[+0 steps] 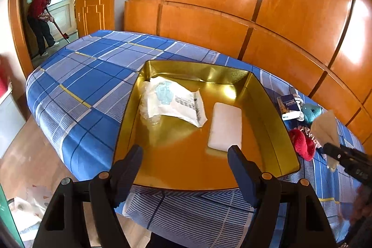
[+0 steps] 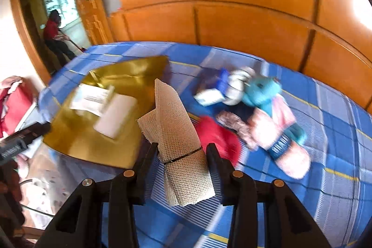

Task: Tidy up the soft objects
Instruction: 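Carry the burlap pouch into the gold tray and release it with the right tool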

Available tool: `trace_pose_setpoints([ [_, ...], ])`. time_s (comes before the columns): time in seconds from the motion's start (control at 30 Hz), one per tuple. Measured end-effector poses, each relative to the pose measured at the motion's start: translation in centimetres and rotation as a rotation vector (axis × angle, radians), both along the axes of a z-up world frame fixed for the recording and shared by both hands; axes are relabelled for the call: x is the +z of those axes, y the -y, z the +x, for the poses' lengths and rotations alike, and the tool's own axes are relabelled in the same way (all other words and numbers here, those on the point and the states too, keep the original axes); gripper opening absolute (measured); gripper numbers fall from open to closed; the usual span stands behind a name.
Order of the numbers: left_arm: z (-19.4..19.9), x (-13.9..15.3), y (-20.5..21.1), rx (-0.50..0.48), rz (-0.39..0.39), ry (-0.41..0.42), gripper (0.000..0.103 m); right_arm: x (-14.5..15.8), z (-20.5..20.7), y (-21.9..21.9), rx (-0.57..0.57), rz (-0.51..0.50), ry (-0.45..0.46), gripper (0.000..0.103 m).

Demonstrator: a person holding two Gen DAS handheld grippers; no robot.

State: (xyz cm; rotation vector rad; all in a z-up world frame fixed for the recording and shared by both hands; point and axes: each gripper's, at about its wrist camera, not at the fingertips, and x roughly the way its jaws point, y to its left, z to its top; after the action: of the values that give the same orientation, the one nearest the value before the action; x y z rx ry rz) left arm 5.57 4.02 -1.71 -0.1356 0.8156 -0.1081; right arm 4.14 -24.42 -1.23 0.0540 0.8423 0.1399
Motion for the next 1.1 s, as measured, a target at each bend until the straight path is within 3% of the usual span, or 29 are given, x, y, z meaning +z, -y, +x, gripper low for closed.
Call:
trace_pose_setpoints([
  [0.2,-0.3,0.0,-2.4,0.065,-0.003,-0.003,0.076,0.4,3.1,-6.5,0.168,0.034,-0.030,0.041],
  [0.5,-1.0,0.1,-6.0,0.151,-0.018,0.006,0.076,-4.8,8.9,-18.0,0.367,0.083,-0.220,0.042],
  [0.63,-0.9,-0.2,-7.2,0.179,-0.028,-0.004,0.076,-6.5,9.8,-21.6,0.436,0.099,-0.267,0.049],
  [0.87,-0.8,-0.5,-7.7,0.193,-0.037,-0.010,0.076,-5.3,8.9,-21.4,0.442,0.093,-0.219,0.060],
  [1.1,-1.1,0.8,-6.6,0.168,-0.031,0.025,0.076,-2.2,7.7,-16.8,0.331,0.087,-0.118,0.060],
])
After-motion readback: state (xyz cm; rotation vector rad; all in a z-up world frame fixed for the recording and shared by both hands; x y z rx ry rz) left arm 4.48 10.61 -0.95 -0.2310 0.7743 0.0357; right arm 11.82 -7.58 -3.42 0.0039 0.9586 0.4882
